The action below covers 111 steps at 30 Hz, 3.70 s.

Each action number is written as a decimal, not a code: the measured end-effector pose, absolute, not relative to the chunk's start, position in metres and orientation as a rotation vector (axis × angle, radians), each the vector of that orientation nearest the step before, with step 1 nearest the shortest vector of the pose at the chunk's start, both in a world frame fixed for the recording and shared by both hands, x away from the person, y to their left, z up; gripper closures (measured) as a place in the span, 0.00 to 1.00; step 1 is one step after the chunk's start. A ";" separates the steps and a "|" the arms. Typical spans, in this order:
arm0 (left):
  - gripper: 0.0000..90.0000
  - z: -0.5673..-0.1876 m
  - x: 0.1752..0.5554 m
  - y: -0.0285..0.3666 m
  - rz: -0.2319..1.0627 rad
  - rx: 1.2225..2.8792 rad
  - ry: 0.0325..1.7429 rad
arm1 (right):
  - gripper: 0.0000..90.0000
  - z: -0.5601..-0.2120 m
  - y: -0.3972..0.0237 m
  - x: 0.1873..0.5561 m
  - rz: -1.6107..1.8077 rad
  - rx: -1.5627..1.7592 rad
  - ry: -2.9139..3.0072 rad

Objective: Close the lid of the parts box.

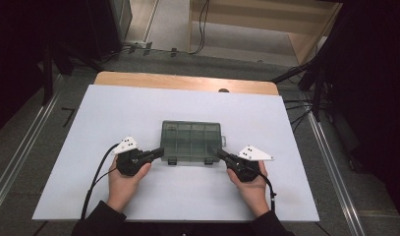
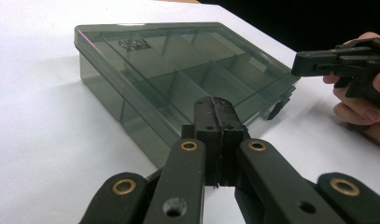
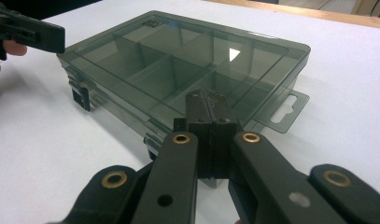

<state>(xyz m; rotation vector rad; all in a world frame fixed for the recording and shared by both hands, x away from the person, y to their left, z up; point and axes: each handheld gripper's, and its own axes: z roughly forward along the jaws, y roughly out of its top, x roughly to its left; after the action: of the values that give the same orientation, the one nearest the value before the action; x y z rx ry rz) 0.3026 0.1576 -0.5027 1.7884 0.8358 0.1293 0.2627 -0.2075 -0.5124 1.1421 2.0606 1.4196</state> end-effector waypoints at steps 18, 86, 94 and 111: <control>0.34 -0.491 0.295 0.160 0.179 1.758 0.758 | 0.43 -0.505 -0.206 0.260 1.454 1.109 2.047; 0.00 -0.477 0.271 0.220 0.394 1.761 0.727 | 0.00 -0.500 -0.262 0.237 1.404 1.144 1.892; 0.00 -0.477 0.267 0.232 0.414 1.759 0.741 | 0.00 -0.500 -0.270 0.233 1.397 1.150 1.879; 0.00 -0.477 0.261 0.255 0.448 1.743 0.778 | 0.00 -0.502 -0.290 0.225 1.372 1.185 1.848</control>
<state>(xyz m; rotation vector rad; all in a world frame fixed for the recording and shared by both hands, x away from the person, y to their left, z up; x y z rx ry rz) 0.2606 0.2553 -0.4770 1.7429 0.7783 0.4479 0.2253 -0.2904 -0.5022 1.1845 1.8477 1.3720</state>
